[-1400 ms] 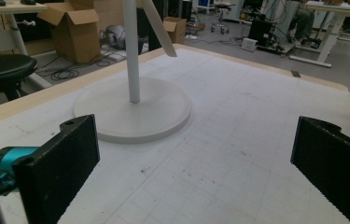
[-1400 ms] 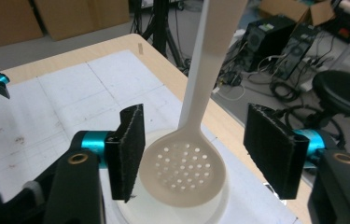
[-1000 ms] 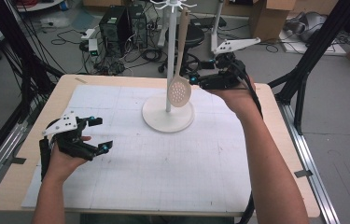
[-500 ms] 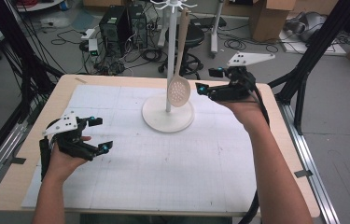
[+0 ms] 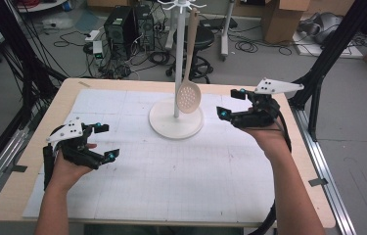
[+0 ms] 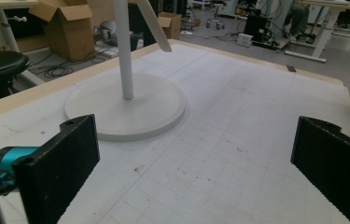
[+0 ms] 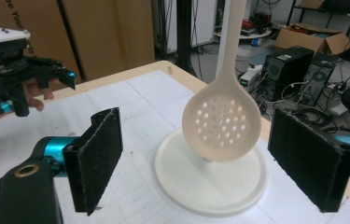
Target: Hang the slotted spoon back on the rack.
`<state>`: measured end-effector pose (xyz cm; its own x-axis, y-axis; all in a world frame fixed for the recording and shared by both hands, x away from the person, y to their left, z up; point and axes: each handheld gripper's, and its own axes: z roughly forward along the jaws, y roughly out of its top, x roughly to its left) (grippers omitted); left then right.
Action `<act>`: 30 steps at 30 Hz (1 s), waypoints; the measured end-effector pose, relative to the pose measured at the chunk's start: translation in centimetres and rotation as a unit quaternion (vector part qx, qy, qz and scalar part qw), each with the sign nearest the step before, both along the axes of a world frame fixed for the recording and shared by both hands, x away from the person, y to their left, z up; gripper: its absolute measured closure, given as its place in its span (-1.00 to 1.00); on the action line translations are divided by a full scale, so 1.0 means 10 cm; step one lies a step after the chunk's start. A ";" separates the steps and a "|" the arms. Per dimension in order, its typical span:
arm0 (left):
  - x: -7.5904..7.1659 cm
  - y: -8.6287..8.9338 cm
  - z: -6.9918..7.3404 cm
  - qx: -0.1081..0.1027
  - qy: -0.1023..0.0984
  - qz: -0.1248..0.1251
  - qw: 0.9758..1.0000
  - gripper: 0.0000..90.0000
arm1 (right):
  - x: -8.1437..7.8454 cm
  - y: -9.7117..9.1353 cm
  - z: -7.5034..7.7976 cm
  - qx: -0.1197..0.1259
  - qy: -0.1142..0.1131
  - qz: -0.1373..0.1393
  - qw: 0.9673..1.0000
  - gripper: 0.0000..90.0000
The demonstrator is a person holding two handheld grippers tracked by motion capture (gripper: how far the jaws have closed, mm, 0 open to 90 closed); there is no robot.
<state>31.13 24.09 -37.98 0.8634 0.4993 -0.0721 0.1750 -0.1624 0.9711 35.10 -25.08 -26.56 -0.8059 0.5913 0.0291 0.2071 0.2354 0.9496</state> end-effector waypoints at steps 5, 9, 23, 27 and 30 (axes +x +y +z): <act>0.00 0.00 0.00 0.001 0.001 0.000 1.000 -0.96 | -0.12 -0.06 -0.19 0.020 0.002 0.007 1.000 -0.66; -0.01 -0.01 0.00 -0.002 0.000 0.001 1.000 -0.96 | -0.22 -0.08 -0.33 0.047 0.002 0.015 0.999 -0.67; 0.00 -0.02 0.00 0.000 -0.003 -0.004 1.000 -0.96 | -0.39 -0.10 -0.83 0.043 0.012 0.009 0.999 -0.75; 0.00 -0.02 0.00 -0.003 -0.003 -0.005 1.000 -0.96 | -0.38 -0.10 -0.91 0.034 0.015 0.008 0.999 -0.76; 0.01 -0.02 0.00 -0.006 -0.003 -0.006 1.000 -0.96 | -0.37 -0.12 -0.99 0.026 0.017 0.007 0.999 -0.79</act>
